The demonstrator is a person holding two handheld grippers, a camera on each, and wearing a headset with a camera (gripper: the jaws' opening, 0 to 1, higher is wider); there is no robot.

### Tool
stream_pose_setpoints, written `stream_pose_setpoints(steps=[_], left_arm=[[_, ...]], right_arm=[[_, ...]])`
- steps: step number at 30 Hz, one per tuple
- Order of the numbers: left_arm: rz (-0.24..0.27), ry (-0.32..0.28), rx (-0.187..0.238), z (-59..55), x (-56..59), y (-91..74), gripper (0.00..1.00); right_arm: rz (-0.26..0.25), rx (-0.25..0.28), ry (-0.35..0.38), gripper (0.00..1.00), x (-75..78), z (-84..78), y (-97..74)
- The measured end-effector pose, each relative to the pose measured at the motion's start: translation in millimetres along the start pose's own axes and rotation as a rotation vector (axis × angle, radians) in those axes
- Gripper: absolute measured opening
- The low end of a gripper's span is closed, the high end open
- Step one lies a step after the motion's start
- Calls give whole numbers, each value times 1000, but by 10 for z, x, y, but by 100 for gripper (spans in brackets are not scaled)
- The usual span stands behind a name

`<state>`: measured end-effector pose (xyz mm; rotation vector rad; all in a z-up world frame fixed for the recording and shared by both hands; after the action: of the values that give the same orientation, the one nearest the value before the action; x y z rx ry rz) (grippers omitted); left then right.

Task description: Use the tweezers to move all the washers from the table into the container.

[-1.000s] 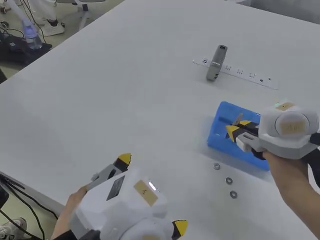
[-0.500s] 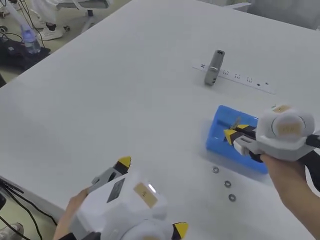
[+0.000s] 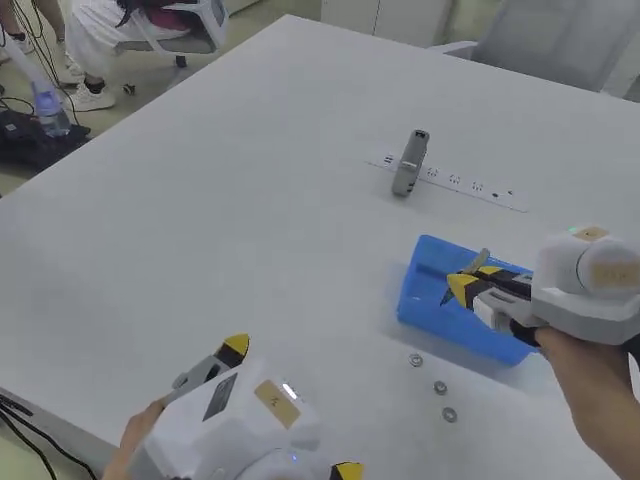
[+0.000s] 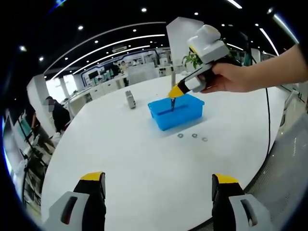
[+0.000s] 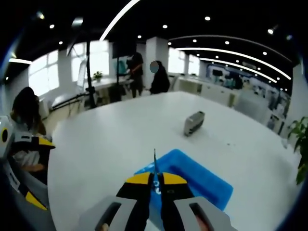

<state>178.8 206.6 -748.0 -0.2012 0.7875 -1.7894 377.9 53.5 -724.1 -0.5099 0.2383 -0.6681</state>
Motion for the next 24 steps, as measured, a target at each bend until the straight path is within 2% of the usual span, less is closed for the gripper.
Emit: stream_pose_setpoints(steps=[5,8,12,16,24], left_arm=[[0,-1,1,0,0,-6,94],[2,-3,-2,-7,-2,-6,94],[4,-1,-1,-7,-3,-4,94],[3,0,-2,-10,-2,2,93],[1,0,-7,-15,4,9,93]], right_arm=[[13,40,25,3,-68,45,-133],[30,60,42,3,-163,69,-195],[42,67,56,3,-264,11,-218],[48,37,58,3,-332,-159,-168],[59,-28,61,3,-364,-383,-95]])
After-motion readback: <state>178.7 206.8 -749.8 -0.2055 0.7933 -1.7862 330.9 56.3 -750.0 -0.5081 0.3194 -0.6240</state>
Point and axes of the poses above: the centre of the closed fingertips' face, and the gripper's own axes: y roughly forward along the fingers, x roughly to its right, z roughly out of its top, the point moved 7 cm from there along -y, roughly backward along the fingers, and after that the axes turned 5 degrees about y, right-handed, at the moved point
